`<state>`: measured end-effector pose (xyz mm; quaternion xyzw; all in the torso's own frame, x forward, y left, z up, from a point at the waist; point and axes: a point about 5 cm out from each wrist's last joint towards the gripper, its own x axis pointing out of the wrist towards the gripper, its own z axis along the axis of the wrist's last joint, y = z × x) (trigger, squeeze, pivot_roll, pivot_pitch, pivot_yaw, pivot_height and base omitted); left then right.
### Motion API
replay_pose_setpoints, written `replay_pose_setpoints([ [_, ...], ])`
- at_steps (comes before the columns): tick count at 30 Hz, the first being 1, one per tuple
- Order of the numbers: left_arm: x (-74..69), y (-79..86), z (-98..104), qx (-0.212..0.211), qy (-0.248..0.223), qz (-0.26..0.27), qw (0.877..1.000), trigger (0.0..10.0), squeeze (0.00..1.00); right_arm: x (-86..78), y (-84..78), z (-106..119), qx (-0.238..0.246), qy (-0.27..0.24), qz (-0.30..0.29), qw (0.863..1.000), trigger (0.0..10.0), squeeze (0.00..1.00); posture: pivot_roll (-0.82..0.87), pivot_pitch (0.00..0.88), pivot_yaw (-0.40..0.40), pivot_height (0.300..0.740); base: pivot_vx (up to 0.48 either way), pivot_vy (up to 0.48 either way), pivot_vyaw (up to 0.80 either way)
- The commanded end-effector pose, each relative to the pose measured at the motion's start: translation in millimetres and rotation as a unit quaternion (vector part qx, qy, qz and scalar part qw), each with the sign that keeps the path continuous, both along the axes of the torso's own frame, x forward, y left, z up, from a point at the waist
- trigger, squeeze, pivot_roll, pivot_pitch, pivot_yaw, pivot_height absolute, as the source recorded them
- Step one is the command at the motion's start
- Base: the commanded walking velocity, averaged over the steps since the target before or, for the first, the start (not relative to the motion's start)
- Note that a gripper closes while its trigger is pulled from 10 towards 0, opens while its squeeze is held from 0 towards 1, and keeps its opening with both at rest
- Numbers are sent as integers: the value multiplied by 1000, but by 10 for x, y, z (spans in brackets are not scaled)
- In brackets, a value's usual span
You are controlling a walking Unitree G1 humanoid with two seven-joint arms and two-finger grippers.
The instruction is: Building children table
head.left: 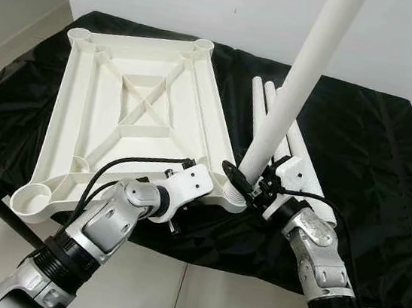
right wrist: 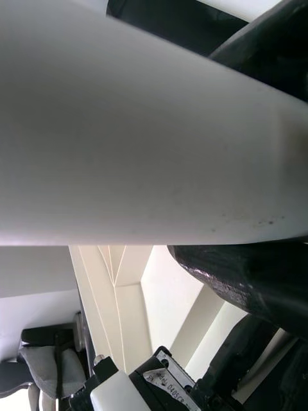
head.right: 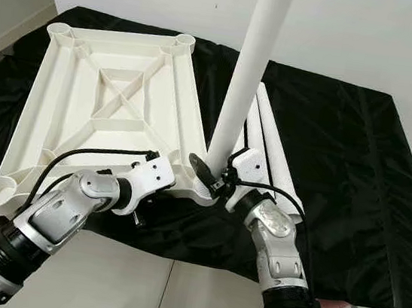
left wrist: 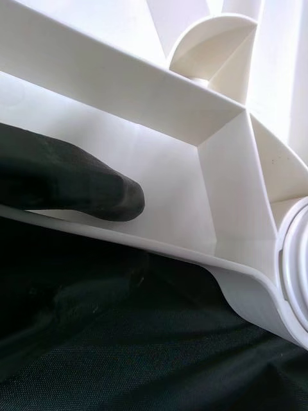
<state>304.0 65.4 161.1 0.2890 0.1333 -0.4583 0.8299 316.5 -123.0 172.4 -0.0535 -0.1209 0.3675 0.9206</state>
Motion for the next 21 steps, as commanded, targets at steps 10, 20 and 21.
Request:
replay_pose_setpoints([
  [10, -57, -76, -7, -4, 6, -24, 1000, 10000, 0, 85, 52, -260, -24, 87, 2, 996, 10000, 0, -75, 174, -22, 740, 0, 0, 0],
  [20, -59, -72, -9, -3, 7, -23, 1000, 10000, 0, 28, 61, -309, -19, 86, -8, 996, 10000, 0, -80, 176, -18, 740, 0, 0, 0],
  [21, -59, -72, -9, -3, 7, -23, 1000, 10000, 0, 28, 61, -309, -19, 86, -8, 996, 10000, 0, -80, 176, -18, 740, 0, 0, 0],
])
